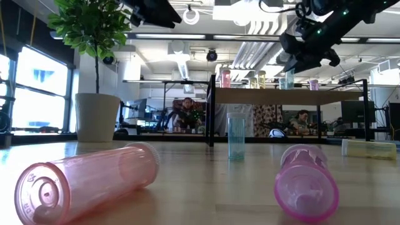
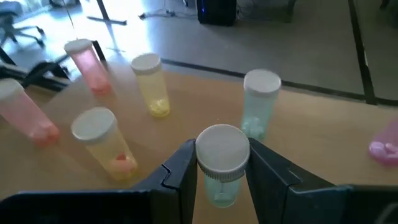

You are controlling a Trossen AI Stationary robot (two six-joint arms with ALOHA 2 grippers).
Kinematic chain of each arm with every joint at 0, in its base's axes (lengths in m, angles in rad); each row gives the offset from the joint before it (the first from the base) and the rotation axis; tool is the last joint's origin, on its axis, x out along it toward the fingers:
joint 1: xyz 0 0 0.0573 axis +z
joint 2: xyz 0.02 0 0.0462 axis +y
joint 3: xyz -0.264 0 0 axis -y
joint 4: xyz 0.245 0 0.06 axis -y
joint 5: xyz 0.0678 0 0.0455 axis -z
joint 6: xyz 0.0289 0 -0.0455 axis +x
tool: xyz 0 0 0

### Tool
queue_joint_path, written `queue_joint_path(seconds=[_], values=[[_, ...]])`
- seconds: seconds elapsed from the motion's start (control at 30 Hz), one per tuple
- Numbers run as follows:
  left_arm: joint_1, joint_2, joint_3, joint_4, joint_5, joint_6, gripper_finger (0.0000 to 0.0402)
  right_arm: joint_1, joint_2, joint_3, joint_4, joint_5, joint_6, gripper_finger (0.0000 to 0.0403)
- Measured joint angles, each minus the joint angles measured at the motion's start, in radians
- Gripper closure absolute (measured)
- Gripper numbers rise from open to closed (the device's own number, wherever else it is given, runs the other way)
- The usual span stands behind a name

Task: Pick and place medicine bottles onto shelf by color
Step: Put the left blue pill bottle on the shelf aligned with the other blue pill bottle

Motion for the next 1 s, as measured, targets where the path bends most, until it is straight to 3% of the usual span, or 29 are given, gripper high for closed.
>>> queue_joint_path(seconds=[0.63,1.0], values=[[0.000,0.000,0.000,0.000,0.000,0.000,0.0194,-0.025,0.020,0.010,-0.056,-0.035,0.033,0.0299],[0.000,0.000,0.000,0.000,0.001,0.000,0.0194,-0.025,0.020,0.010,-0.069,-0.043,0.036,0.0266]])
